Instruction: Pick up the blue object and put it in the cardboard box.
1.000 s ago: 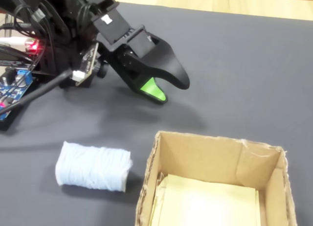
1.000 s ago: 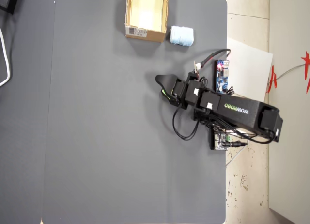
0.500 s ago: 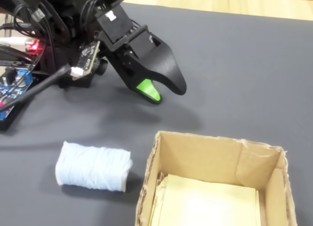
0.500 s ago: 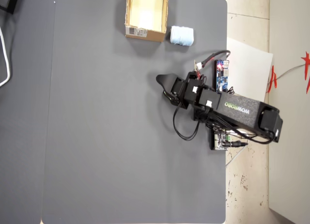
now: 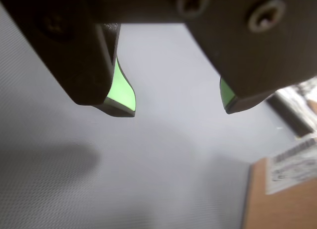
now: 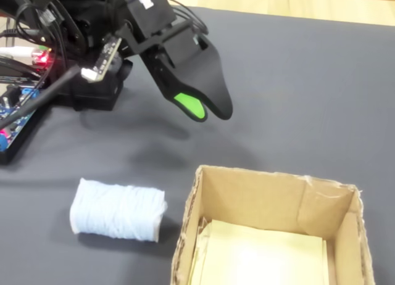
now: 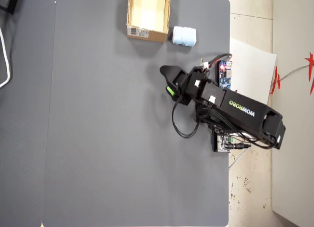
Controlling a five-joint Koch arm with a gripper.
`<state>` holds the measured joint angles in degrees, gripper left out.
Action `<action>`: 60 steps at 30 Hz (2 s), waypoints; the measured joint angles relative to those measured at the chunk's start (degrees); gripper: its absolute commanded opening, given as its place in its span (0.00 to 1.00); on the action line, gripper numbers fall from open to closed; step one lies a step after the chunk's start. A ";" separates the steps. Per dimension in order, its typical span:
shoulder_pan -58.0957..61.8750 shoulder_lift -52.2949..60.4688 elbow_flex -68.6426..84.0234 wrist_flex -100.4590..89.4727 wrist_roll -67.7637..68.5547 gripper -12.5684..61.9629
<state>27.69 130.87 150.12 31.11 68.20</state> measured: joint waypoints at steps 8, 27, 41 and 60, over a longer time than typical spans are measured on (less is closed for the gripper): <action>5.80 -1.76 -8.44 8.96 -2.11 0.61; 23.82 -14.06 -23.55 23.99 -2.99 0.61; 31.64 -26.54 -32.70 24.08 -2.90 0.61; 40.43 -42.36 -34.80 18.19 -0.97 0.61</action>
<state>68.12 88.51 115.31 49.31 67.24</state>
